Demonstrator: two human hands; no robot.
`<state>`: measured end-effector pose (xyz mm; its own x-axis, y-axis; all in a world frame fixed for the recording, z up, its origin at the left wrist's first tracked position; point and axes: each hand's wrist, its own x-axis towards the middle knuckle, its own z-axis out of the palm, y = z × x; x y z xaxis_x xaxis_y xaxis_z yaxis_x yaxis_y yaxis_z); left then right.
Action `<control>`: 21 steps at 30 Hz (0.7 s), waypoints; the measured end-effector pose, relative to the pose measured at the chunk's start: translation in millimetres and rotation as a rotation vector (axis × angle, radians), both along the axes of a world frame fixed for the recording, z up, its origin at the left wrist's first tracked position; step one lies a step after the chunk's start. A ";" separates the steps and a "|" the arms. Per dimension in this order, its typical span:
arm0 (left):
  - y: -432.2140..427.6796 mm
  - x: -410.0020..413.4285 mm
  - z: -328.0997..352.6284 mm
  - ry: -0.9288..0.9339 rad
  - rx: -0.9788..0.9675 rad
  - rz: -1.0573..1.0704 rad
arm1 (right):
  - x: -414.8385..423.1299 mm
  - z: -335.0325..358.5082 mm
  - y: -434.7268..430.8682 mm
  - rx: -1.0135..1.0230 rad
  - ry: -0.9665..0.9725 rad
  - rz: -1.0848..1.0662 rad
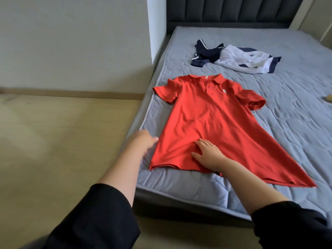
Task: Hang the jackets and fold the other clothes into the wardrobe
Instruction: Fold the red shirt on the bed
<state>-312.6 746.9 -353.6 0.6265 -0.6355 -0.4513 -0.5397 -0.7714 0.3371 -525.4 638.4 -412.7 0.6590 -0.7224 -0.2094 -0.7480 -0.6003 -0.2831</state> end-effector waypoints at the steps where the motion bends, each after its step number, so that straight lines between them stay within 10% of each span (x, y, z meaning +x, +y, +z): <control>1: -8.6 -4.5 -2.2 -0.214 -0.133 -0.036 | -3.5 0.3 -0.9 -0.008 -0.028 -0.018; 5: -44.4 -53.5 -16.6 -0.403 -0.440 -0.340 | -21.2 -1.9 -6.7 -0.207 0.003 -0.200; 13: -96.3 -102.1 -58.4 -0.318 -0.133 -0.489 | -50.2 -1.4 -47.5 -0.336 0.039 -0.228; 21: -198.1 -112.4 -52.9 -0.341 -0.239 -0.449 | -42.5 30.7 -168.7 -0.449 -0.457 -0.564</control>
<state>-425.0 548.9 -406.5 0.3580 -0.9299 -0.0847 -0.9026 -0.3679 0.2236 -567.9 469.8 -381.9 0.1253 -0.9188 0.3743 -0.8390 -0.2995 -0.4544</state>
